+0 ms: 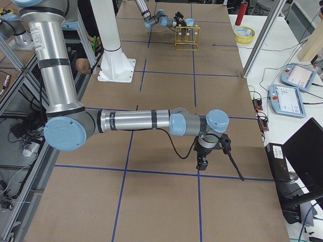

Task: Hang cup on cup holder
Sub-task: 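Raise the cup and carry it farther from the robot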

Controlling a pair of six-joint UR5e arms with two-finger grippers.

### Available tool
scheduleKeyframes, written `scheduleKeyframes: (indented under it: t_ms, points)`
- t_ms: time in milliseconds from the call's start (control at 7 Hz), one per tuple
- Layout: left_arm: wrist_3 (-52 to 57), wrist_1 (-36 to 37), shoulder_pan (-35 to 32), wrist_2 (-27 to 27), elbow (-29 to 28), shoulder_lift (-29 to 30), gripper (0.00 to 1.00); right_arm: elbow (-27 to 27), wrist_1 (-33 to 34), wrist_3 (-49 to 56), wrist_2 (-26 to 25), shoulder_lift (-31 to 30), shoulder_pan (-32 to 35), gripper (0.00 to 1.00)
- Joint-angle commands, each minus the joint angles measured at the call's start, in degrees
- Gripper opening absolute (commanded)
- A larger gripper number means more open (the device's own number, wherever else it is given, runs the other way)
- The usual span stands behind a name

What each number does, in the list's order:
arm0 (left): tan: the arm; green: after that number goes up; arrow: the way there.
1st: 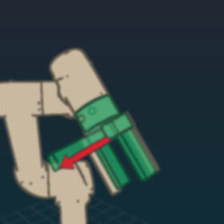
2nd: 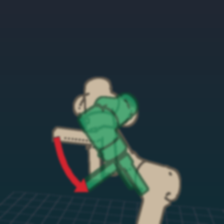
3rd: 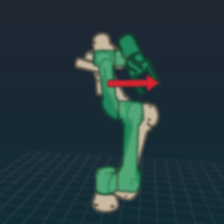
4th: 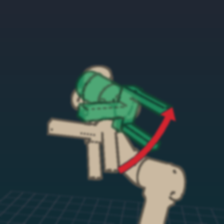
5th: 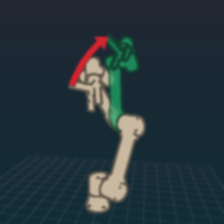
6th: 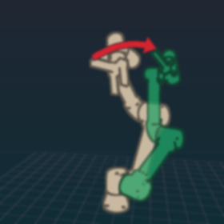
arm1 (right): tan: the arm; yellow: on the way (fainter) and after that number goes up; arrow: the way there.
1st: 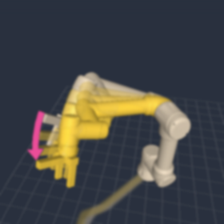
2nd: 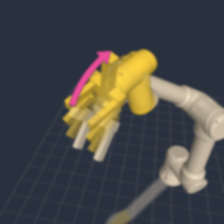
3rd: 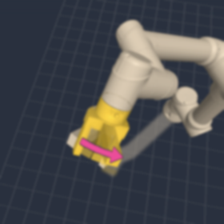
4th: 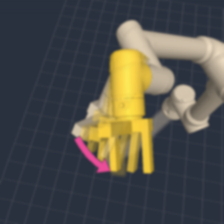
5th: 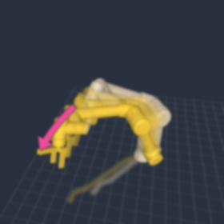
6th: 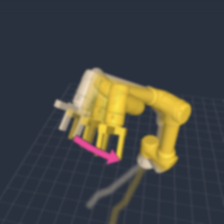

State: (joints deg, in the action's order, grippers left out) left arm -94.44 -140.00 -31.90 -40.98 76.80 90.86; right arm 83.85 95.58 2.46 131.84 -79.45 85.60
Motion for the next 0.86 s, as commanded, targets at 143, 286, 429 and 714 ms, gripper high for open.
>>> scheduleKeyframes:
  t_ms: [143, 286, 429, 714]
  points:
    - [6.52, -6.74, -7.09, -7.18, 5.79, -1.29, 0.00, 0.00, -0.04, 0.00, 0.00, 0.00, 0.00, 1.00]
    - [9.51, -9.56, -7.55, -9.97, 8.95, -4.35, 0.00, 0.00, -0.04, 0.00, 0.00, 0.00, -0.09, 1.00]
    - [10.59, -9.68, -9.30, -13.39, 12.46, -7.16, 0.00, 0.00, 0.04, 0.00, 0.00, 0.00, 0.00, 1.00]
    - [10.51, -9.85, -10.28, -18.14, 19.85, -12.53, 0.00, 0.00, 0.05, 0.00, 0.00, 0.00, 0.00, 1.00]
